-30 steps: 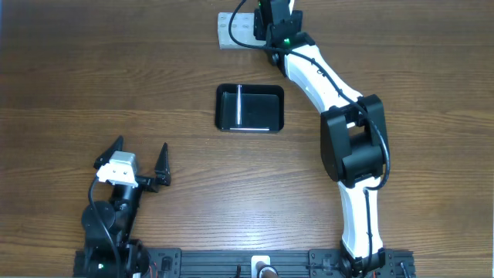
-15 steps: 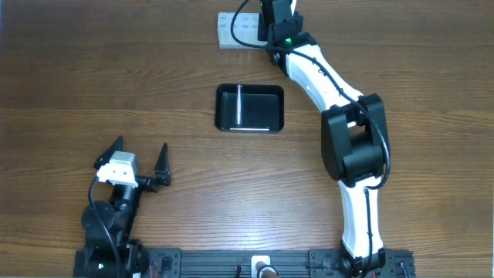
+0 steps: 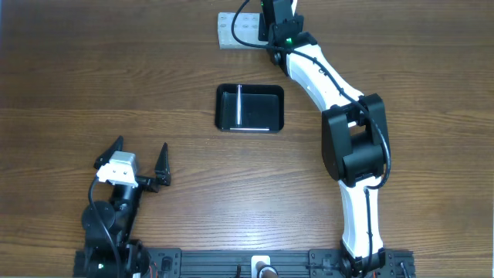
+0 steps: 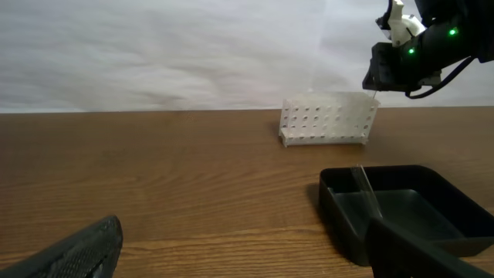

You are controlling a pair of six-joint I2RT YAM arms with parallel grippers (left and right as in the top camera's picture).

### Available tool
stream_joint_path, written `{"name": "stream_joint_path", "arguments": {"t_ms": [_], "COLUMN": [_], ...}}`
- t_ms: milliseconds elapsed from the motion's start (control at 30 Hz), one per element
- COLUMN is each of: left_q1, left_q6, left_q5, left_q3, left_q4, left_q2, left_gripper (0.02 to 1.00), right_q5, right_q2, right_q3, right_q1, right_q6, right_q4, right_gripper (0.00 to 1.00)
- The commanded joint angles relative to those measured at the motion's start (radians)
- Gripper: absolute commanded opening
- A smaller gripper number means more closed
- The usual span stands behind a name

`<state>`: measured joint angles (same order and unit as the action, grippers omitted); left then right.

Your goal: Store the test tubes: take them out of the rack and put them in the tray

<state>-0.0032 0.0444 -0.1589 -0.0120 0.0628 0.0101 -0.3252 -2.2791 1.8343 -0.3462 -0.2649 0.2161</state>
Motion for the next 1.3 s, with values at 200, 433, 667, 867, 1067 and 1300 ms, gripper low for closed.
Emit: {"name": "stream_joint_path", "arguments": {"t_ms": [200,433,667,867,1067,1300], "left_q1": [0.006,0.006,0.006,0.006,0.006,0.006], "left_q6": [-0.014,-0.014,-0.014,-0.014,-0.014,-0.014], "left_q5": [-0.012,-0.012,-0.012,-0.012,-0.012,-0.012], "left_q3": [0.006,0.006,0.006,0.006,0.006,0.006], "left_q4": [-0.002,-0.002,-0.002,-0.002,-0.002,-0.002], "left_q2": [-0.007,-0.007,-0.007,-0.007,-0.007,-0.007], "left_gripper": [1.0,1.0,1.0,1.0,0.998,1.0], "right_q5": [-0.013,-0.013,-0.013,-0.013,-0.014,-0.077], "right_q2": [-0.029,-0.029,-0.025,0.004,0.071,0.198], "right_q3": [0.003,0.003,0.004,0.004,0.004,0.004], "right_q1": [0.004,0.0,0.0,-0.006,-0.015,-0.028], "right_q6": [-0.004,-0.004,-0.004,-0.004,-0.003,0.017], "right_q4": [-0.002,-0.007,-0.015,-0.024,-0.026,-0.026], "right_gripper": [0.174,0.156,0.139,0.132,0.123,0.121]}}
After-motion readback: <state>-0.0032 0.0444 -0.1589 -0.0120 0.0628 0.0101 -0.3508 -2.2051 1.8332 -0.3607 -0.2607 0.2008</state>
